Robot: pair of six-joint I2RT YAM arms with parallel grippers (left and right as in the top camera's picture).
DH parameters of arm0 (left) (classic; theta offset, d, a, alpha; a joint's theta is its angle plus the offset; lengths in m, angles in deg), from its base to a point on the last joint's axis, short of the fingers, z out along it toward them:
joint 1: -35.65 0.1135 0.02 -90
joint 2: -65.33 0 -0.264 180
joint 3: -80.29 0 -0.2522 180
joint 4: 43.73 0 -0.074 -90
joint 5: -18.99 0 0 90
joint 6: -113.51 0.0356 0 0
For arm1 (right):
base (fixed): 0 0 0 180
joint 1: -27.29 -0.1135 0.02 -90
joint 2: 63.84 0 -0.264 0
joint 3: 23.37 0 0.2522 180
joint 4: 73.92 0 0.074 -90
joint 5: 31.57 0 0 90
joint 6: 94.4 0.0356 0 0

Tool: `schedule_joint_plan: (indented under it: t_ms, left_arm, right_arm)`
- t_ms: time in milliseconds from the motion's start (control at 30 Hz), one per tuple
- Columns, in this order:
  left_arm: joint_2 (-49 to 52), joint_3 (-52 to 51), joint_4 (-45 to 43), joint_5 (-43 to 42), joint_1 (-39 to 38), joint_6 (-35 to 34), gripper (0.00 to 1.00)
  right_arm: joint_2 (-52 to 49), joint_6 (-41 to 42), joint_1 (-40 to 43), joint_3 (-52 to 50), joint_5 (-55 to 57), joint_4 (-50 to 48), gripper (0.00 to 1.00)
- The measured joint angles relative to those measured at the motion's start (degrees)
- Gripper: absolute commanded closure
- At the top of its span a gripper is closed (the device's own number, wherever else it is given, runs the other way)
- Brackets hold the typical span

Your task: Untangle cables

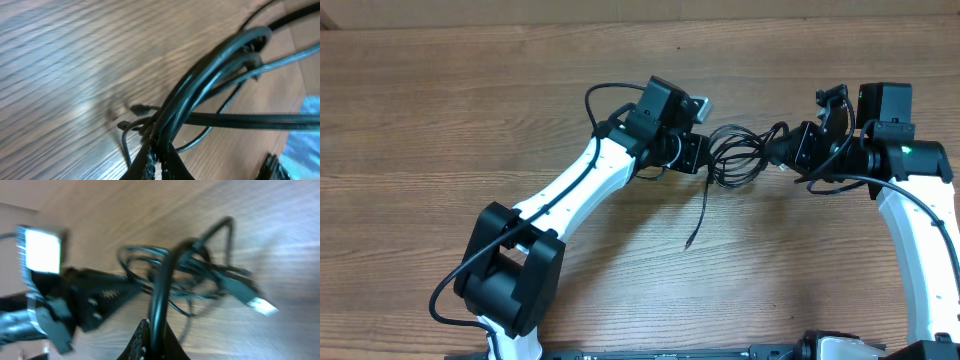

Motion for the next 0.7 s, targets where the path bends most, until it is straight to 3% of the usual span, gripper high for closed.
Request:
schedule_joint_plan:
  t_ms: [67,133,300,367,633,700]
  left_arm:
    - [0.00,0.00,0.22,1.03,0.76,-1.05,0.96]
    - [0.00,0.00,0.48,1.86,1.75,-1.92,0.88]
    - [0.00,0.00,0.70,2.95,3.39,-4.55,0.28]
    - [0.00,0.00,0.98,3.30,3.76,-5.09,0.20]
    - [0.00,0.00,1.79,3.32,3.72,-5.86,0.12]
    - [0.00,0.00,1.77,3.08,3.72,-5.95,0.11]
  right_arm:
    - [0.00,-0.48,0.00,0.00,1.66,1.53,0.96]
    - [0.00,-0.74,0.00,0.00,2.49,2.03,0.96]
    - [0.00,-3.06,0.00,0.00,-0.07,1.27,0.96]
    - [0.00,-5.07,0.00,0.00,-2.23,0.98,0.96]
    - [0.00,-10.86,0.00,0.00,-5.62,0.92,0.96]
    - [0.00,-11.15,0.00,0.00,-5.75,0.98,0.92]
